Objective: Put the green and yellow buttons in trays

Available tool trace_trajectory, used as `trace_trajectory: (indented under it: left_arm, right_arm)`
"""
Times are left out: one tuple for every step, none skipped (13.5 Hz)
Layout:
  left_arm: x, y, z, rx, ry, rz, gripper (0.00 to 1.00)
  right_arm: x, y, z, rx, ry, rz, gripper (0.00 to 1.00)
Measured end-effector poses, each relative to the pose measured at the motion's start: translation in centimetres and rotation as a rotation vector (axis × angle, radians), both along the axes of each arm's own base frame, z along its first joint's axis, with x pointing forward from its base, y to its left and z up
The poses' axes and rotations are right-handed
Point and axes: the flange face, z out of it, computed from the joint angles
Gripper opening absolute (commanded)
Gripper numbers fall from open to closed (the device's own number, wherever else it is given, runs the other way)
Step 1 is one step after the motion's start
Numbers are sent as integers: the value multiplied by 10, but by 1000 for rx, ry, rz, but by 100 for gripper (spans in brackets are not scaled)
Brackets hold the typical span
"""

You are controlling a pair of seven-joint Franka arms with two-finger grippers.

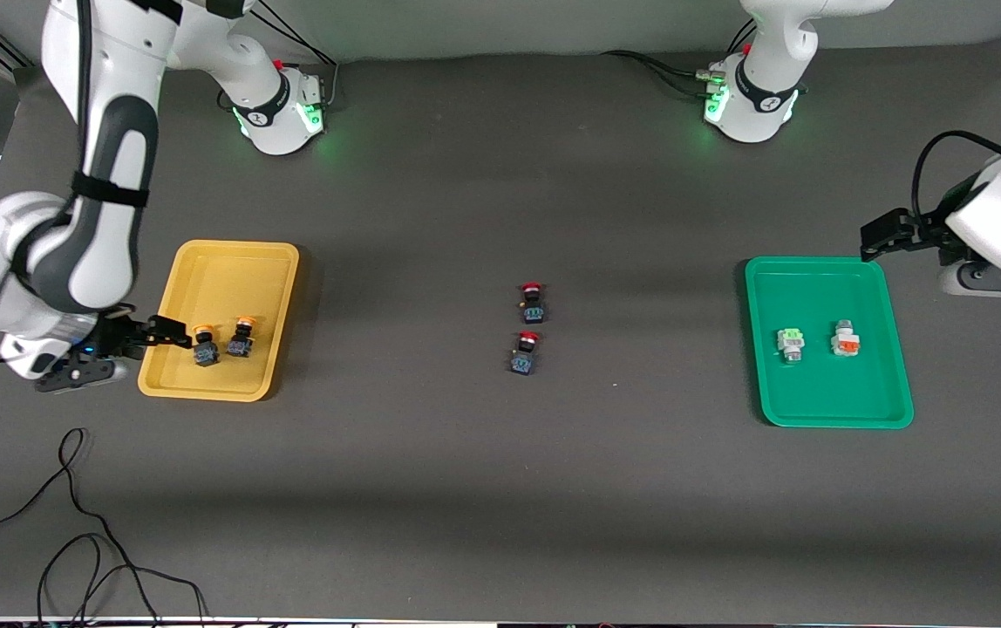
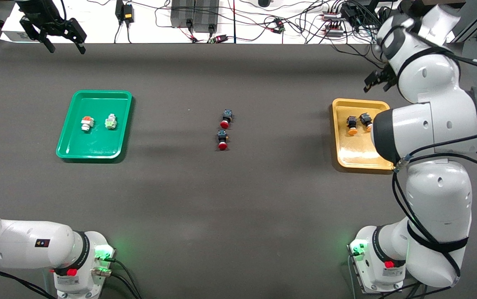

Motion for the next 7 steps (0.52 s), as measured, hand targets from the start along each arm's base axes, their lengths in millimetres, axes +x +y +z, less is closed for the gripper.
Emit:
trace_trajectory:
  left_arm:
    - [-1, -1, 1, 0, 0, 2, 100]
    - [-3, 0, 3, 1, 3, 4, 100]
    - [-4, 0, 4, 1, 5, 5, 100]
    - [-5, 1, 5, 1, 8, 5, 100]
    - [-6, 1, 5, 1, 12, 5, 100]
    - [-6, 1, 5, 1, 13, 6, 100]
    - [-6, 2, 6, 1, 13, 7, 100]
  right_arm:
    - [5, 2, 23, -4, 15, -11, 100]
    - [9, 4, 47, -10, 31, -18, 100]
    - [11, 6, 71, -11, 44, -23, 100]
    - [11, 7, 96, -9, 52, -27, 100]
    - [10, 7, 123, -8, 53, -28, 100]
    - [7, 5, 153, -16, 45, -30, 100]
    - [2, 2, 183, -36, 40, -31, 100]
